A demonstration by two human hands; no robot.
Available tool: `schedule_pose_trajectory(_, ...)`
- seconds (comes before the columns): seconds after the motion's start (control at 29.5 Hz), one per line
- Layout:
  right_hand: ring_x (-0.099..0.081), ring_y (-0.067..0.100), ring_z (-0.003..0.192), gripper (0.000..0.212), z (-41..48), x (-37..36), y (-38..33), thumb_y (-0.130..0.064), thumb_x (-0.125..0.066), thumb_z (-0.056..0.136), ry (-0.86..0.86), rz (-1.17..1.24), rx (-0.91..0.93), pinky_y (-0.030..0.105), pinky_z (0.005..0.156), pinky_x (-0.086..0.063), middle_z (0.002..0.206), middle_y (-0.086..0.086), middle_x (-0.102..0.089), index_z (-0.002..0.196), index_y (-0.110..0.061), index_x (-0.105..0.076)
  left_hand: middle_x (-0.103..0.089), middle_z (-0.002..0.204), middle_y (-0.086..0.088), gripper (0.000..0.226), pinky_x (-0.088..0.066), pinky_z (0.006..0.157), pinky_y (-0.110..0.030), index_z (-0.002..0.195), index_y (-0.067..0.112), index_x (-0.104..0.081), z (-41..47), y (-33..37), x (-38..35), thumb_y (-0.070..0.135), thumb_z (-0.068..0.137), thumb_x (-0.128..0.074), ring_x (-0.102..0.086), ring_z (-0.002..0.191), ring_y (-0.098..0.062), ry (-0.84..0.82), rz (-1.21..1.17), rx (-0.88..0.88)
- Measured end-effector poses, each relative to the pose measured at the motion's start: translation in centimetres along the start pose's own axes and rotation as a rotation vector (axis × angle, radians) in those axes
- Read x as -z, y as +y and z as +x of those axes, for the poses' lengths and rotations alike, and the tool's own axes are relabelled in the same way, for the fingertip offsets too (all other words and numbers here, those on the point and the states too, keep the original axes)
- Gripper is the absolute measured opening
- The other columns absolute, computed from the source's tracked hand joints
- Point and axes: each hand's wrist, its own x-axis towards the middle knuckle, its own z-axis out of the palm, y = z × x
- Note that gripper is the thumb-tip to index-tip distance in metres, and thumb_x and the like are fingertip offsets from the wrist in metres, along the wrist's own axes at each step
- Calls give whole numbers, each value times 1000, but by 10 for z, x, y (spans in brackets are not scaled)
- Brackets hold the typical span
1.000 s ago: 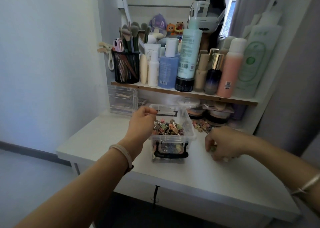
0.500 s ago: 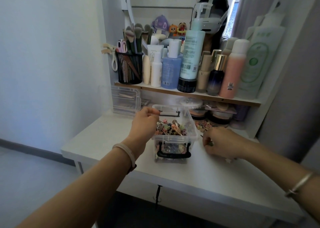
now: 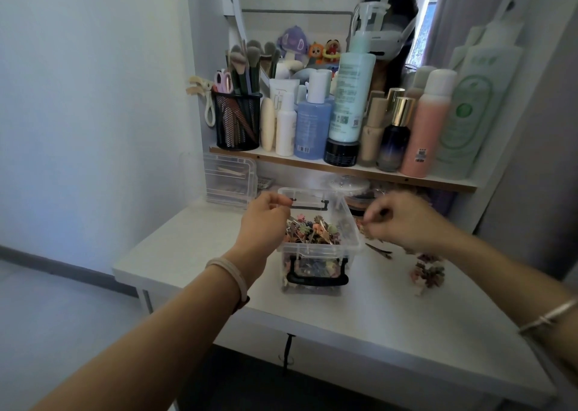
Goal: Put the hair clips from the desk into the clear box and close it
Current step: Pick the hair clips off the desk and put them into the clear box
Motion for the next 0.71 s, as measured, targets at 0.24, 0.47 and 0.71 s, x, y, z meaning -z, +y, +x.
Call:
schedule_pose_trajectory(0.24,-64,13,73,6,12,9,-37,-26,-65,83,2,253,95,29,73,-56,81,-5,-68,88,-26,-69,-50,80,3,17,-36,50,-19,91,15,-52,0,0,-1,4,94,-39,-41,58,-10,9,1,-6)
schedule_pose_trajectory(0.47,-57,25,106,26,9,-22,23,-10,-57,84,-153,-455,-166,30,82,-46,116,10,-62,110,-11,-62,-52,80,1,18,-37,50,-21,92,13,-54,2,-1,-1,3,93,-39,-41,56,-11,37,10,-9)
schedule_pose_trajectory(0.71,-54,7,62,22,17,-14,0,-1,-64,80,73,17,-136,19,57,-43,76,0,-62,72,-21,-60,-52,75,0,18,-38,49,-21,94,12,-57,5,0,1,2,92,-41,-41,53,-11,50,33,-31)
